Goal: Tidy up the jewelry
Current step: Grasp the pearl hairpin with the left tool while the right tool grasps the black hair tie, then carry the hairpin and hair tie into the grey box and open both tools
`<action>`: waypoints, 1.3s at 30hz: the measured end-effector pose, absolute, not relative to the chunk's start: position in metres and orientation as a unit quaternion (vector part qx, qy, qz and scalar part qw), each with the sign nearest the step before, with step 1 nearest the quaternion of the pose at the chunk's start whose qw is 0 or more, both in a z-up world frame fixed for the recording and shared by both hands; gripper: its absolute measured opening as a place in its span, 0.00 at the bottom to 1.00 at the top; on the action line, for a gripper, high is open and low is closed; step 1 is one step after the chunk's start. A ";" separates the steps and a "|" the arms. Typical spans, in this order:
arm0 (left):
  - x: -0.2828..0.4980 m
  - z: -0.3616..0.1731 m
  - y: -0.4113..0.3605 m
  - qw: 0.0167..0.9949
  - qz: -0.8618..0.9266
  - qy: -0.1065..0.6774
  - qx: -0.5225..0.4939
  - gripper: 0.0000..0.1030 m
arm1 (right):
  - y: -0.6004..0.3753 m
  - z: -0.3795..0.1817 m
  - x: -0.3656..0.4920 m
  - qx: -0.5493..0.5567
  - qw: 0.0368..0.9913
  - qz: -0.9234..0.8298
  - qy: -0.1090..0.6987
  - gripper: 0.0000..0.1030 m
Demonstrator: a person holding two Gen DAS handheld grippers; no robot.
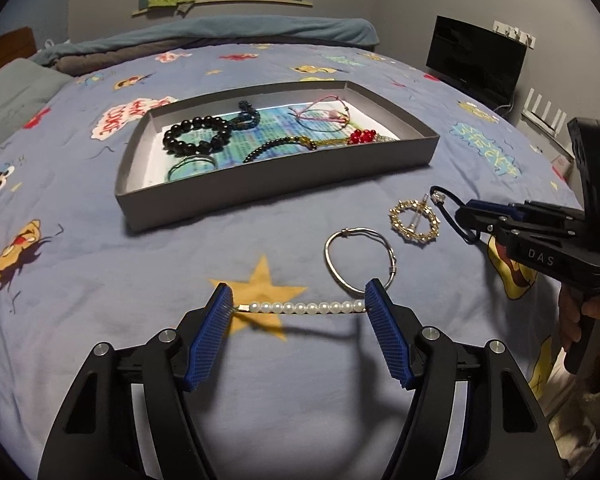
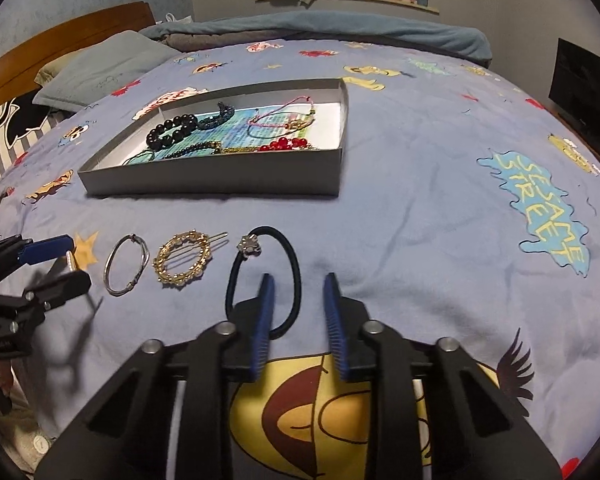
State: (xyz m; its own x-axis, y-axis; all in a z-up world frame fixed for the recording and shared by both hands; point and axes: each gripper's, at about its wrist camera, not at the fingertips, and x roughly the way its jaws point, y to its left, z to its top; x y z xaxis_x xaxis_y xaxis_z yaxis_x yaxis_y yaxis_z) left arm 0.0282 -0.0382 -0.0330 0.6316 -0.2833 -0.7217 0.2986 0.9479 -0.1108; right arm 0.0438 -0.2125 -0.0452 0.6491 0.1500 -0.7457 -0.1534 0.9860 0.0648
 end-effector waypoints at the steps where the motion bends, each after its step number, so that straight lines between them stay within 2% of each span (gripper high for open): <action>1: 0.028 -0.032 -0.036 0.904 -0.161 0.397 0.011 0.67 | -0.213 -0.045 0.044 0.002 0.908 0.085 0.411 0.08; 4: 0.028 -0.030 -0.031 0.904 -0.163 0.394 0.014 0.67 | -0.215 -0.041 0.043 0.007 0.909 0.090 0.407 0.04; 14: 0.031 -0.025 -0.023 0.905 -0.169 0.390 0.012 0.67 | -0.218 -0.016 0.034 0.016 0.921 0.104 0.375 0.03; 22: 0.040 -0.002 -0.012 0.916 -0.165 0.366 0.022 0.67 | -0.222 0.015 0.044 0.019 0.932 0.112 0.345 0.03; 31: 0.098 0.030 -0.023 0.914 -0.191 0.357 0.033 0.67 | -0.217 0.034 0.087 0.029 0.940 0.110 0.322 0.03; 39: 0.165 0.028 -0.038 0.905 -0.196 0.376 0.035 0.67 | -0.207 0.020 0.140 0.042 0.934 0.109 0.336 0.03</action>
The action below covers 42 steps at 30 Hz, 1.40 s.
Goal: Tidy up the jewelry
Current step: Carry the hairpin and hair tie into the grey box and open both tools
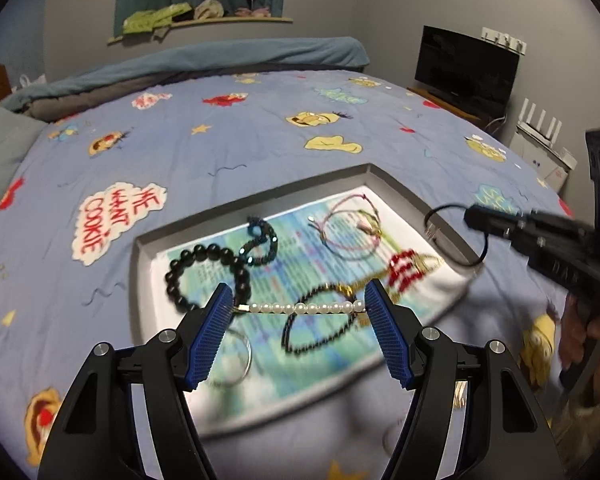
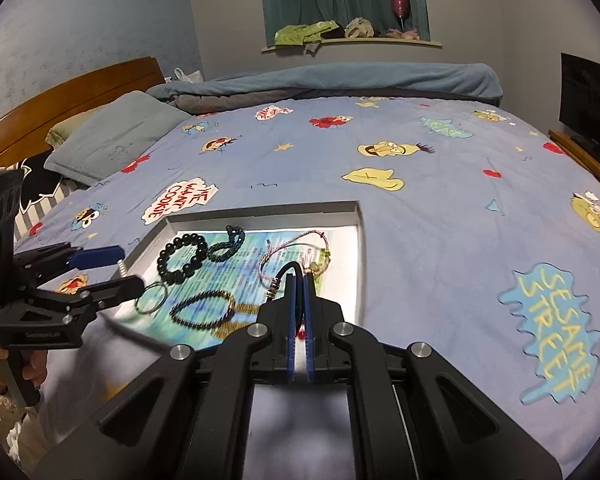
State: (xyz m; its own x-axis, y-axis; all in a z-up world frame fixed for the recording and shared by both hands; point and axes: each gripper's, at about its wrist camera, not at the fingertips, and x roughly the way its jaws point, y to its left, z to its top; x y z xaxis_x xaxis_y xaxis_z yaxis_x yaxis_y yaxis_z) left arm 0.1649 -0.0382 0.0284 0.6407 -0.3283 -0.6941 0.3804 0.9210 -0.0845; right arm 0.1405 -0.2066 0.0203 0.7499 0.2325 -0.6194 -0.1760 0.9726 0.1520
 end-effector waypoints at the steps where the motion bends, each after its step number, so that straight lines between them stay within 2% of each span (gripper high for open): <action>1: 0.173 0.026 -0.042 0.902 -0.197 0.382 0.035 0.67 | -0.206 0.018 0.145 0.045 0.933 0.111 0.340 0.03; 15: 0.247 -0.016 -0.069 0.859 -0.209 0.467 0.035 0.67 | -0.204 -0.019 0.182 0.049 0.923 0.096 0.370 0.04; 30: 0.251 -0.020 -0.069 0.858 -0.203 0.471 0.040 0.70 | -0.203 -0.025 0.190 0.039 0.922 0.089 0.374 0.04; 32: 0.247 -0.014 -0.066 0.863 -0.206 0.459 0.034 0.72 | -0.202 -0.025 0.188 0.036 0.923 0.090 0.373 0.12; 36: 0.240 -0.005 -0.058 0.871 -0.203 0.447 0.020 0.74 | -0.201 -0.020 0.182 0.030 0.925 0.088 0.369 0.18; 38: 0.237 -0.002 -0.054 0.873 -0.201 0.445 0.017 0.74 | -0.202 -0.018 0.177 0.033 0.926 0.086 0.366 0.30; 42: 0.228 0.006 -0.045 0.879 -0.191 0.437 0.017 0.74 | -0.204 -0.010 0.165 0.036 0.929 0.084 0.358 0.33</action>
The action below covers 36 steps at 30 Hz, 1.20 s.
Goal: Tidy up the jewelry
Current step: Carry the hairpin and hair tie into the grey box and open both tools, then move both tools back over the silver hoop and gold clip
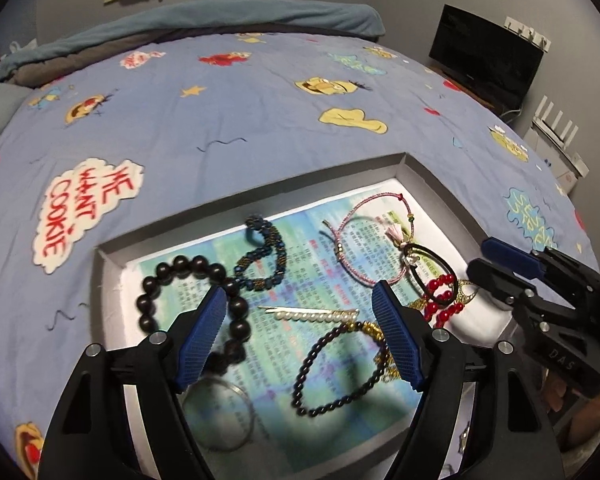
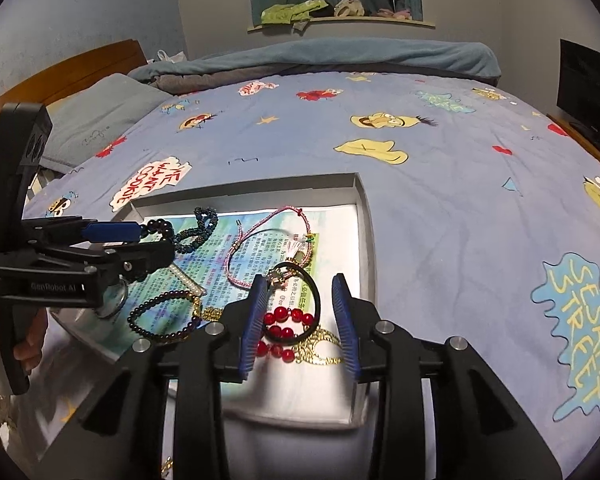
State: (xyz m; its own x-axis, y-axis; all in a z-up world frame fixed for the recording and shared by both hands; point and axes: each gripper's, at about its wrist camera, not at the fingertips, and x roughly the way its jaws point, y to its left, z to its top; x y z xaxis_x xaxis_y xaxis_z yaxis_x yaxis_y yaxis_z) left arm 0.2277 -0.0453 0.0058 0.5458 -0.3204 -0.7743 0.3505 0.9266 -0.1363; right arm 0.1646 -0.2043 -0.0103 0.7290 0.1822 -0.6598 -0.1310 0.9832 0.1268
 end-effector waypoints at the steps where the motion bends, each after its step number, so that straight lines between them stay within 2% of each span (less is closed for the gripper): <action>1: 0.225 0.009 -0.043 0.881 -0.190 0.434 0.016 0.74 | -0.204 -0.009 0.162 0.036 0.930 0.083 0.357 0.33; 3: 0.219 0.014 -0.040 0.884 -0.188 0.428 0.014 0.74 | -0.205 -0.005 0.156 0.035 0.931 0.082 0.355 0.35; 5: 0.212 0.020 -0.037 0.888 -0.186 0.420 0.014 0.75 | -0.205 -0.001 0.150 0.035 0.932 0.080 0.352 0.46; 7: 0.206 0.026 -0.035 0.893 -0.182 0.412 0.015 0.86 | -0.205 0.003 0.143 0.032 0.934 0.078 0.347 0.57; 8: 0.200 0.030 -0.033 0.896 -0.179 0.406 0.015 0.87 | -0.205 0.005 0.140 0.031 0.935 0.077 0.345 0.61; 10: 0.192 0.035 -0.029 0.899 -0.177 0.401 0.012 0.88 | -0.206 0.008 0.134 0.030 0.936 0.076 0.343 0.64; 20: 0.150 0.050 0.000 0.913 -0.153 0.378 0.003 0.93 | -0.210 0.017 0.101 0.028 0.938 0.068 0.339 0.92; 36: 0.081 0.053 0.031 0.927 -0.135 0.351 -0.008 0.94 | -0.196 0.024 0.059 0.034 0.935 0.080 0.344 0.95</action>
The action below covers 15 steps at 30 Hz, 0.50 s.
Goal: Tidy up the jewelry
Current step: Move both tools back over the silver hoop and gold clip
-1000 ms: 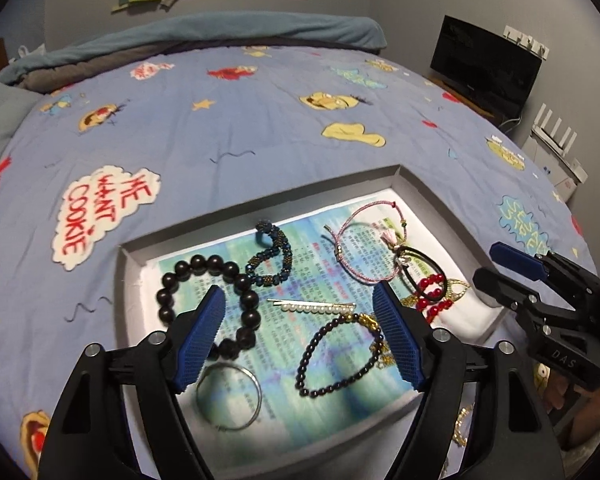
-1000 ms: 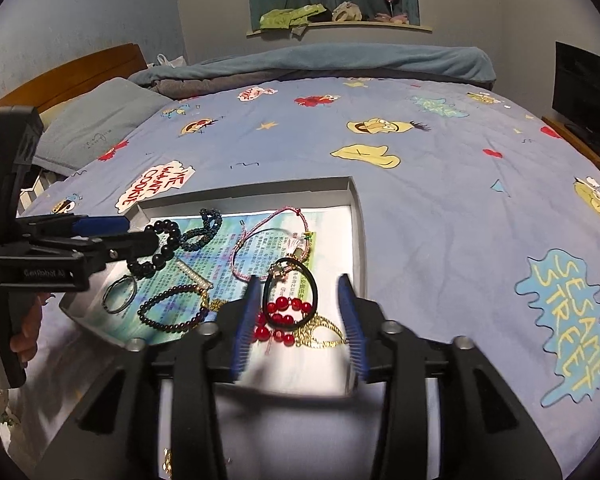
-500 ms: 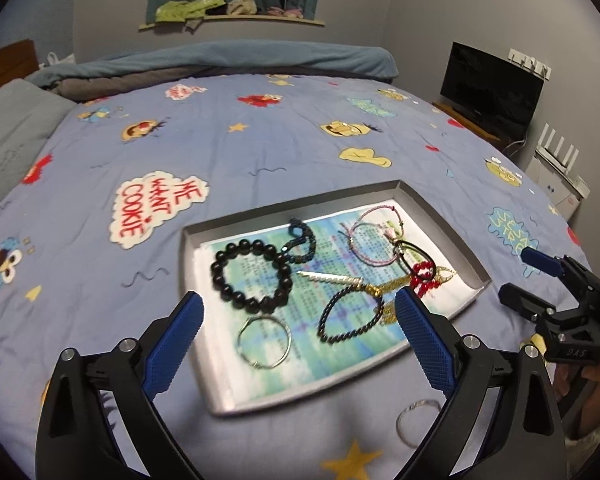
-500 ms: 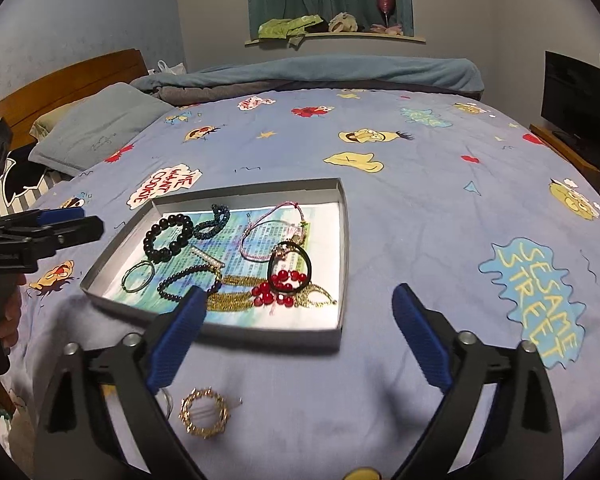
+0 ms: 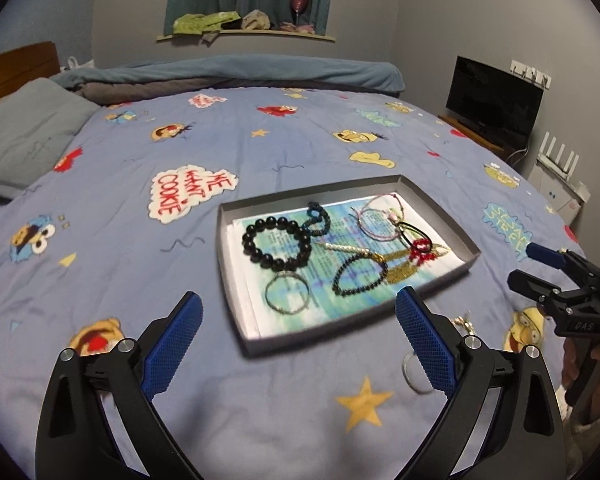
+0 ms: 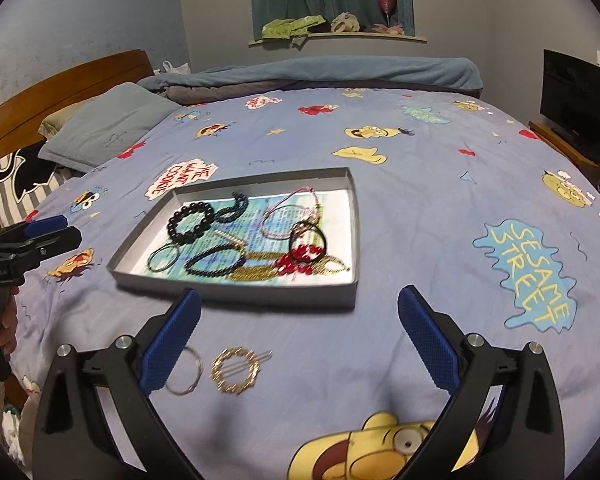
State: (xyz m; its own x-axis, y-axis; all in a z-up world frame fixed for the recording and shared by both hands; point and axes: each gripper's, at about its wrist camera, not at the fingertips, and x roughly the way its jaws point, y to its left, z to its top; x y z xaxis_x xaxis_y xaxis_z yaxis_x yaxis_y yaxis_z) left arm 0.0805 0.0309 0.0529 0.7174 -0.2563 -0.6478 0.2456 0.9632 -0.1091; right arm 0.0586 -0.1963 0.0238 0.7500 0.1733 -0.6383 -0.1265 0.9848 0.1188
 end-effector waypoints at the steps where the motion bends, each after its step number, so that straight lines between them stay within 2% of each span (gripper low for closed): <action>1: 0.076 0.050 0.032 0.926 -0.137 0.351 -0.011 0.94 | -0.195 0.023 0.057 0.034 0.934 0.081 0.346 0.95; 15: 0.052 0.021 0.014 0.920 -0.132 0.369 0.035 0.94 | -0.196 0.019 0.043 0.029 0.935 0.082 0.344 0.95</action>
State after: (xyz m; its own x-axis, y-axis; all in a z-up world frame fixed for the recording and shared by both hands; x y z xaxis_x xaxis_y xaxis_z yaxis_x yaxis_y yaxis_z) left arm 0.0516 0.0142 0.0211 0.6934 -0.2169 -0.6871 0.2678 0.9629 -0.0337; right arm 0.0429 -0.1962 0.0192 0.7493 0.1736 -0.6390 -0.1334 0.9848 0.1111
